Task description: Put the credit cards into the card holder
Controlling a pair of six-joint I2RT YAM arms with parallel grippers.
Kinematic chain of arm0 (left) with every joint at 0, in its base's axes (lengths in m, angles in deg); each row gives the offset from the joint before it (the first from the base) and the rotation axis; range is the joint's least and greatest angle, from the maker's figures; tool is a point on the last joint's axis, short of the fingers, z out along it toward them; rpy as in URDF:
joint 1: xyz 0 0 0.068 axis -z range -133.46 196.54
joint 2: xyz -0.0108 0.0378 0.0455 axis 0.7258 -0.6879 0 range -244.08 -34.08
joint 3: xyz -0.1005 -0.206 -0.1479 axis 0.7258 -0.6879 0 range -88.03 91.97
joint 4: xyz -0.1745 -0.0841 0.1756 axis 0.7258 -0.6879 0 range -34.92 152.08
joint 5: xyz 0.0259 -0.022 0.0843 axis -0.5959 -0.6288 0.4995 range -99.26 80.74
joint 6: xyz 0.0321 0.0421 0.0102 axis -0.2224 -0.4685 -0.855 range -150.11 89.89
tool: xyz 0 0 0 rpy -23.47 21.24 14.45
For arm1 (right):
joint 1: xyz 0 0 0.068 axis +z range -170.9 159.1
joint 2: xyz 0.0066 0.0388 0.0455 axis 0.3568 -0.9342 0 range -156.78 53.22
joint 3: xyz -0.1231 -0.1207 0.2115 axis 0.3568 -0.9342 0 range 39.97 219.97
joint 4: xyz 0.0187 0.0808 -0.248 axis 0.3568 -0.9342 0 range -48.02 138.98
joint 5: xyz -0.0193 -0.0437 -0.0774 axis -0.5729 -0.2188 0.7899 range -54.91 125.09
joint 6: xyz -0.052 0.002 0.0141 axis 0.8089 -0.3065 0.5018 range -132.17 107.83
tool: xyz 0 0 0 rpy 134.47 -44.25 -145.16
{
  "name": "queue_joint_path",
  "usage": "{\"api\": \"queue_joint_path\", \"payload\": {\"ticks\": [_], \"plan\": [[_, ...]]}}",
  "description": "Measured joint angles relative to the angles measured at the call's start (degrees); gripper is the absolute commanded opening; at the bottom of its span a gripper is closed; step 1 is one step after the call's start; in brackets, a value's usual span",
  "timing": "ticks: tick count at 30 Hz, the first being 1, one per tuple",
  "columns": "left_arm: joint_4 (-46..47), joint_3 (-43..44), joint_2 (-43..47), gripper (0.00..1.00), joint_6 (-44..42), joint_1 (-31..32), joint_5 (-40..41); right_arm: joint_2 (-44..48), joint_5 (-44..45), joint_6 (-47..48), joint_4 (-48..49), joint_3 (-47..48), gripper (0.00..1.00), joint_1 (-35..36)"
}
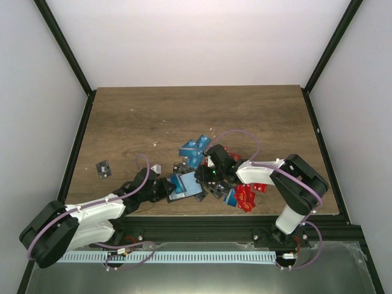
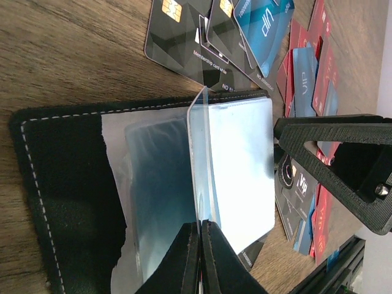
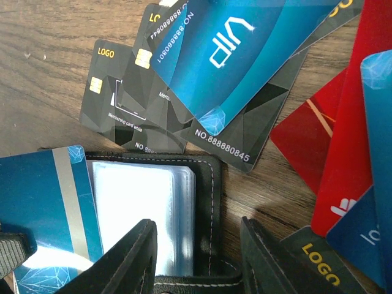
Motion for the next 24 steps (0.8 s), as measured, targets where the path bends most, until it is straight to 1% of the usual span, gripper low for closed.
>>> {"api": "queue_joint_path", "payload": {"ticks": [12,24], "plan": [[2.25,-0.85,-0.61,0.04,2.56,1.22,0.04,0.11,-1.05,-1.49,2.49,-1.27,0.39,-0.31],[4.87,-1.11,-2.75,0.04,3.61,2.62,0.44,0.07,-1.22,-1.51,2.60,-1.29,0.39,-0.33]]}}
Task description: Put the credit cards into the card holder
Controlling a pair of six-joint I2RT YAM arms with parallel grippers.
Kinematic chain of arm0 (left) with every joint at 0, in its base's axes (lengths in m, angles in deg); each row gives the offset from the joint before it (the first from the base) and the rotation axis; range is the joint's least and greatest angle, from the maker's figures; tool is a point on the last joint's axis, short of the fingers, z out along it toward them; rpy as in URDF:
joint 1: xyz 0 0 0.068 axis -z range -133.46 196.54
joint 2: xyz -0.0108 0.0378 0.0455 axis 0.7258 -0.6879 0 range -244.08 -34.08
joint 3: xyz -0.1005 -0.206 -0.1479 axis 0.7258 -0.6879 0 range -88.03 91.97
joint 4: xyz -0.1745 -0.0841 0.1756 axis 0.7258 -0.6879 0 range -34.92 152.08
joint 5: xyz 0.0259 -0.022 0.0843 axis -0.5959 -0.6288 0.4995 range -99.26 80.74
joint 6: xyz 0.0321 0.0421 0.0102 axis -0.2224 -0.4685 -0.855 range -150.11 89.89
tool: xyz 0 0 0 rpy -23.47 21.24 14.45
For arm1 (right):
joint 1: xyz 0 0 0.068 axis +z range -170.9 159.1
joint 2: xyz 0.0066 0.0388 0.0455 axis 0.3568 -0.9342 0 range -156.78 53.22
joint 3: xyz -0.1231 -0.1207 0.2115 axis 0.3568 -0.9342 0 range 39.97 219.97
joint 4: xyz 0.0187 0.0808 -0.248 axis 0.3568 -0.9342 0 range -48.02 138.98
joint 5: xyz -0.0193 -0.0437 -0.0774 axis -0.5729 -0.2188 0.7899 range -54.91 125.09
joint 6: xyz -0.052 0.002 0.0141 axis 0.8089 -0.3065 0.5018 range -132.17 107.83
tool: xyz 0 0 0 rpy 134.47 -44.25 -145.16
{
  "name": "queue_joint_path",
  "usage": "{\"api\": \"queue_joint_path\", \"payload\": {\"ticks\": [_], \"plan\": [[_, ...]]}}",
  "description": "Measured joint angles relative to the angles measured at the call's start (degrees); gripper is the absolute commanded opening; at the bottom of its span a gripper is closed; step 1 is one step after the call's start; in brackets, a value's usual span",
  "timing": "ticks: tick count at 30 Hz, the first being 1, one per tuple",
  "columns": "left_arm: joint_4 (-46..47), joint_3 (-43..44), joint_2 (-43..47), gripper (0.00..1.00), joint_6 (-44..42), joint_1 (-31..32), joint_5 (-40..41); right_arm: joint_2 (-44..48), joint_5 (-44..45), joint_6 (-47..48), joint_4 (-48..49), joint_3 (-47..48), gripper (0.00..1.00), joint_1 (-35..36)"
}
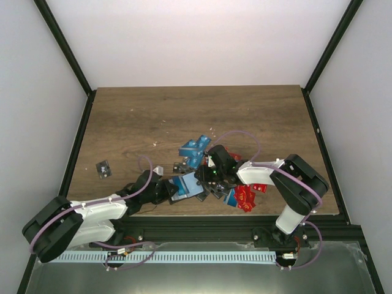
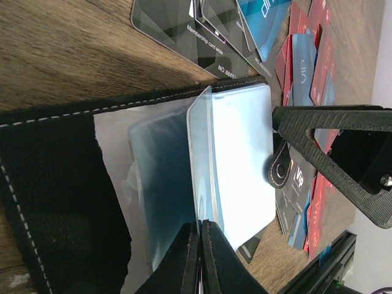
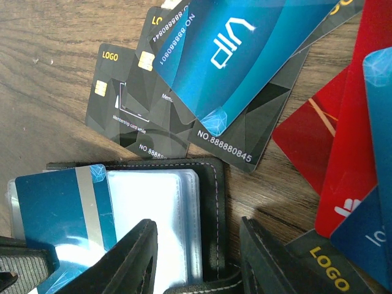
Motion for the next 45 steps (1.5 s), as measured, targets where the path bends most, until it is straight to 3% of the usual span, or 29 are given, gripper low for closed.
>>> {"api": "queue_joint_path", "payload": {"ticks": [19,38,45], "plan": [[2.47,-0.13,-1.31,0.04,0.66,0.20,-1.46,-0.24,-0.42,0.07,0.44,0.00,0.39,0.00],[-11.10,2.69,5.09,0.04,-4.72,0.28,-5.46,2.62,-0.22,5.55,-6.08,-0.20,0.41,0.02],[-13.53,4.31,2.71,0.04,-7.87,-1.27,-8.61,2.80,-0.20,5.68,-6.25,-0.33,0.41,0.02]]}}
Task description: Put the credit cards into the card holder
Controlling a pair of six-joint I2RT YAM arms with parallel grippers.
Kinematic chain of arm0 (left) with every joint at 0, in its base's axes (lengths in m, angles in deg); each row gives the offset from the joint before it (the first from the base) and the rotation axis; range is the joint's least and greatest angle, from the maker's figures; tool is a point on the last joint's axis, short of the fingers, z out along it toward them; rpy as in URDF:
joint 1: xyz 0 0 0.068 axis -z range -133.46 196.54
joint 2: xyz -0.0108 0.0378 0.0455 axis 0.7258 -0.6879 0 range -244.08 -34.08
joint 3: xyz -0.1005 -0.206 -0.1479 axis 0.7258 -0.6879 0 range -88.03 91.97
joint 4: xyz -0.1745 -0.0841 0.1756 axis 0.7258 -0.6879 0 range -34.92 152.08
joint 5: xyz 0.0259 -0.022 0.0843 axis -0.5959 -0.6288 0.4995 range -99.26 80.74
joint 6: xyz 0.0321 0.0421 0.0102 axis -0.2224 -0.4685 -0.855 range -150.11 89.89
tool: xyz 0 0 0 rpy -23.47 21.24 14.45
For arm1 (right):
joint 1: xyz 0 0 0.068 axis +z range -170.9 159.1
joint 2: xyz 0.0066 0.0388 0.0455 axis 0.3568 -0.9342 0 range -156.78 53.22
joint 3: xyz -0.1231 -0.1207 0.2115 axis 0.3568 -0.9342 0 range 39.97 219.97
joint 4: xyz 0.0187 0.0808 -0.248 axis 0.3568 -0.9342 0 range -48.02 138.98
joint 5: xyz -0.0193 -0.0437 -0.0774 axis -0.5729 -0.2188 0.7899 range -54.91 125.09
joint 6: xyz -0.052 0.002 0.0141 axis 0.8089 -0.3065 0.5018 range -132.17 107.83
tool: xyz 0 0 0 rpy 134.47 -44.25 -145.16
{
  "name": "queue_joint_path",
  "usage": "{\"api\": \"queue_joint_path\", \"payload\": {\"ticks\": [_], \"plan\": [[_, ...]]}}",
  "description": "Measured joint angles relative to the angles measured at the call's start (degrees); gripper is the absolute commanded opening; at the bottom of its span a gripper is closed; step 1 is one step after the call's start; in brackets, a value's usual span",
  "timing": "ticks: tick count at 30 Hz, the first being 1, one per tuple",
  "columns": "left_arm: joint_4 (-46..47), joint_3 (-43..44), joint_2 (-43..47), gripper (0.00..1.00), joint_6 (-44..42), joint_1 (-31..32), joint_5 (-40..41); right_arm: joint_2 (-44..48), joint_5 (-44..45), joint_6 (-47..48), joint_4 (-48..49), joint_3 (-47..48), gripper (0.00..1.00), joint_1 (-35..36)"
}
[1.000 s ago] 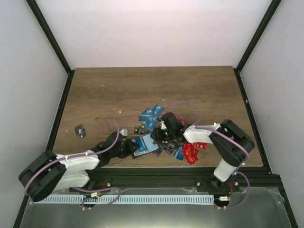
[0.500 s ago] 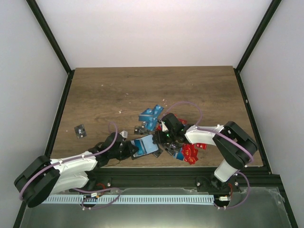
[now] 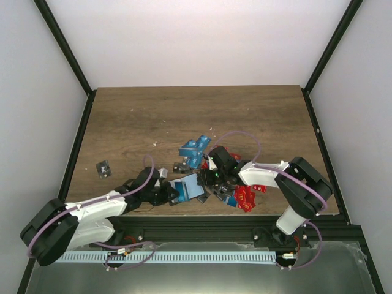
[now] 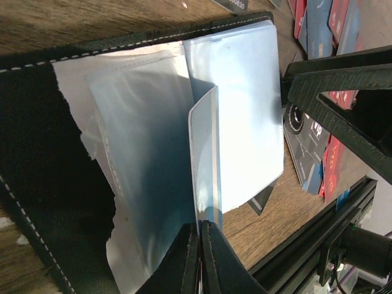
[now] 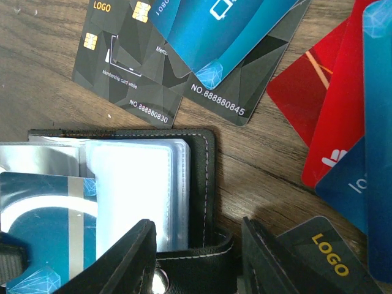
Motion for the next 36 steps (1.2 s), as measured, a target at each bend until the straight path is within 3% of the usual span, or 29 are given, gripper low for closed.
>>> {"api": "queue_joint_path", "payload": {"ticks": [15,36], "plan": [[2.49,0.61,-4.92,0.04,-1.64,-3.08,-5.16,0.07,-0.04,-0.02,0.04,-0.07,0.40,0.00],[6.82,1.90,-9.27,0.04,-2.95,-3.74,-3.76,-0.04,-1.70,-0.28,2.51,-1.22,0.40,0.00]]}}
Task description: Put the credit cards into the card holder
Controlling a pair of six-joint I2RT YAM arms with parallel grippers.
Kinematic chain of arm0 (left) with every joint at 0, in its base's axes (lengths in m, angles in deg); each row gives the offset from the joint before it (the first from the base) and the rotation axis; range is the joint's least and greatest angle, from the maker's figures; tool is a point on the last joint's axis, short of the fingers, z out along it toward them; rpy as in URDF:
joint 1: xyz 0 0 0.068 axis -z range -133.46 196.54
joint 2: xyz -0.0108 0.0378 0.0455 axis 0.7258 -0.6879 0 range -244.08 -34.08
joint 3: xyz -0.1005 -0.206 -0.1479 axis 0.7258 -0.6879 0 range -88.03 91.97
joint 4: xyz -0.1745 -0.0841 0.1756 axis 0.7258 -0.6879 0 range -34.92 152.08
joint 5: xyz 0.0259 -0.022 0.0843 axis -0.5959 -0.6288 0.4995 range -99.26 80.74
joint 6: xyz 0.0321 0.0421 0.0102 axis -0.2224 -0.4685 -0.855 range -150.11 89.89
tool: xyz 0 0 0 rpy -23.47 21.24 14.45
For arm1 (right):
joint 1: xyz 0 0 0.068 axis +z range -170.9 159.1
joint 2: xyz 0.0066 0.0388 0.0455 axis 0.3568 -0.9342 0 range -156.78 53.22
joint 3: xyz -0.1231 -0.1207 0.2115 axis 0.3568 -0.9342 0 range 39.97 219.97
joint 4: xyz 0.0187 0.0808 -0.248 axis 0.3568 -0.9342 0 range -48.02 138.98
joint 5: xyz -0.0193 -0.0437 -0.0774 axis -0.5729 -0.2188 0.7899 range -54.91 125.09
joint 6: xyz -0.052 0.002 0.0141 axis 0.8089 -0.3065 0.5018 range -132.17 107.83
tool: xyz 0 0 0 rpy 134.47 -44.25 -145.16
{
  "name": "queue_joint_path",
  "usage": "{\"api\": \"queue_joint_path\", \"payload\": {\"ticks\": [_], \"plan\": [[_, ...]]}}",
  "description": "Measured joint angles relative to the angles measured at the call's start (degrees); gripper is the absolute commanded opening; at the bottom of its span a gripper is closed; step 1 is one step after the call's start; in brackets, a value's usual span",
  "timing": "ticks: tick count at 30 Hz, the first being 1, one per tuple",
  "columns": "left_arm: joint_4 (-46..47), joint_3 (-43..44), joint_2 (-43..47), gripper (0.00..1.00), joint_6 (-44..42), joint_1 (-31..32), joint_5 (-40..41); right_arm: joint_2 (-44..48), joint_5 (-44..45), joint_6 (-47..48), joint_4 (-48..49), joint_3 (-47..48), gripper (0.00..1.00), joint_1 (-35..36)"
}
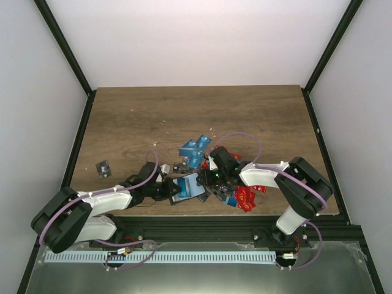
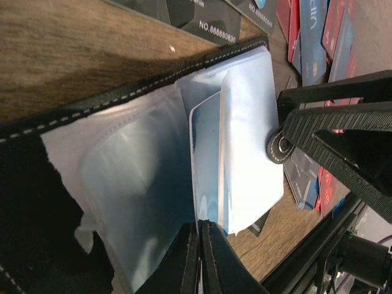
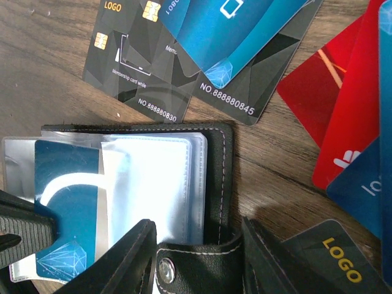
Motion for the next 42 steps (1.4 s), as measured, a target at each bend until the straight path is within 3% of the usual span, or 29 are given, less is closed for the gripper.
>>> {"api": "queue_joint_path", "payload": {"ticks": [11,19,32,42], "plan": [[0.48,0.44,-0.42,0.04,-0.39,-1.18,1.03,0.00,-0.42,-0.48,0.74,-0.35,0.40,0.00],[6.19,-0.02,-4.13,0.04,1.22,-1.38,0.24,0.02,-0.48,-2.56,1.22,-0.63,0.40,0.00],[12.81,0.00,-7.34,0.04,6.08,2.25,1.97,0.50,-0.92,-7.74,4.48,-2.51,0.40,-0.02],[12.87,0.07,-7.23,0.04,5.97,3.72,2.19,0.59,-0.96,-8.59,4.70,-2.67,0.40,-0.02]]}}
